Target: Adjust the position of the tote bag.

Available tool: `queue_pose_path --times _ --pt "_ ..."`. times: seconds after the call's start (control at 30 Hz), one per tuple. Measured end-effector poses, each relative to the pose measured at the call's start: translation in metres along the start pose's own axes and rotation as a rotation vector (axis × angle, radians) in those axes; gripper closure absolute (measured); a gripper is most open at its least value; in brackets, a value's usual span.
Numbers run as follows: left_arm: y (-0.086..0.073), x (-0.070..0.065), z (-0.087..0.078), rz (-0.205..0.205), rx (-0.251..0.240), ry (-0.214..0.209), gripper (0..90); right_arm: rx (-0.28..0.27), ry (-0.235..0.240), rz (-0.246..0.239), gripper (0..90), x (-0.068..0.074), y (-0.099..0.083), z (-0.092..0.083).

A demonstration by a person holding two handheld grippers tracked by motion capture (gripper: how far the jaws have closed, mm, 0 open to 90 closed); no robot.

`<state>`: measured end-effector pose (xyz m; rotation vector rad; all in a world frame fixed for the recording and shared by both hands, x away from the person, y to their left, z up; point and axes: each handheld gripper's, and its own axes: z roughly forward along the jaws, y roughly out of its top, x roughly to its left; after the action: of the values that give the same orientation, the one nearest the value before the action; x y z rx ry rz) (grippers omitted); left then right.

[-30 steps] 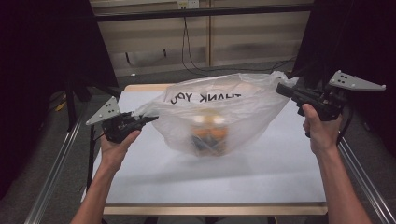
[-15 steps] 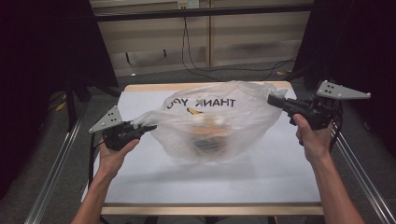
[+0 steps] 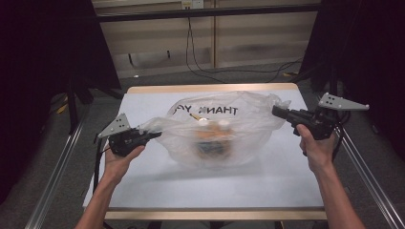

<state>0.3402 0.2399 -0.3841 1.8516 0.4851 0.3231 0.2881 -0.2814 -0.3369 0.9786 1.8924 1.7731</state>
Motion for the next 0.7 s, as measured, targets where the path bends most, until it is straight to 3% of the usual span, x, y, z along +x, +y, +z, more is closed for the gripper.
queue_pose_path --times 0.03,0.2,0.27,0.33,0.53,0.6,0.7 --pt "-0.003 0.0 0.001 0.005 0.017 -0.007 88.7 0.026 -0.014 0.005 90.0 -0.001 -0.004 0.0" --pt "-0.009 -0.002 0.005 0.021 0.059 -0.035 88.7 0.054 -0.008 0.007 90.0 -0.003 -0.012 -0.001" --pt "-0.013 -0.002 0.008 0.025 0.08 -0.014 88.5 0.07 -0.017 0.01 90.0 -0.003 -0.014 0.0" --pt "-0.017 0.0 0.009 0.012 0.09 -0.021 88.6 0.069 -0.013 0.016 90.0 -0.005 -0.017 0.0" --pt "-0.018 -0.003 0.012 0.028 0.121 -0.026 88.8 0.087 -0.013 0.031 90.0 -0.009 -0.022 0.002" --pt "-0.022 -0.003 0.015 0.012 0.119 -0.034 88.8 0.111 -0.024 0.039 90.0 -0.012 -0.027 0.004" --pt "-0.029 -0.001 0.016 0.021 0.153 -0.033 88.8 0.123 -0.029 0.056 90.0 -0.017 -0.033 0.005"
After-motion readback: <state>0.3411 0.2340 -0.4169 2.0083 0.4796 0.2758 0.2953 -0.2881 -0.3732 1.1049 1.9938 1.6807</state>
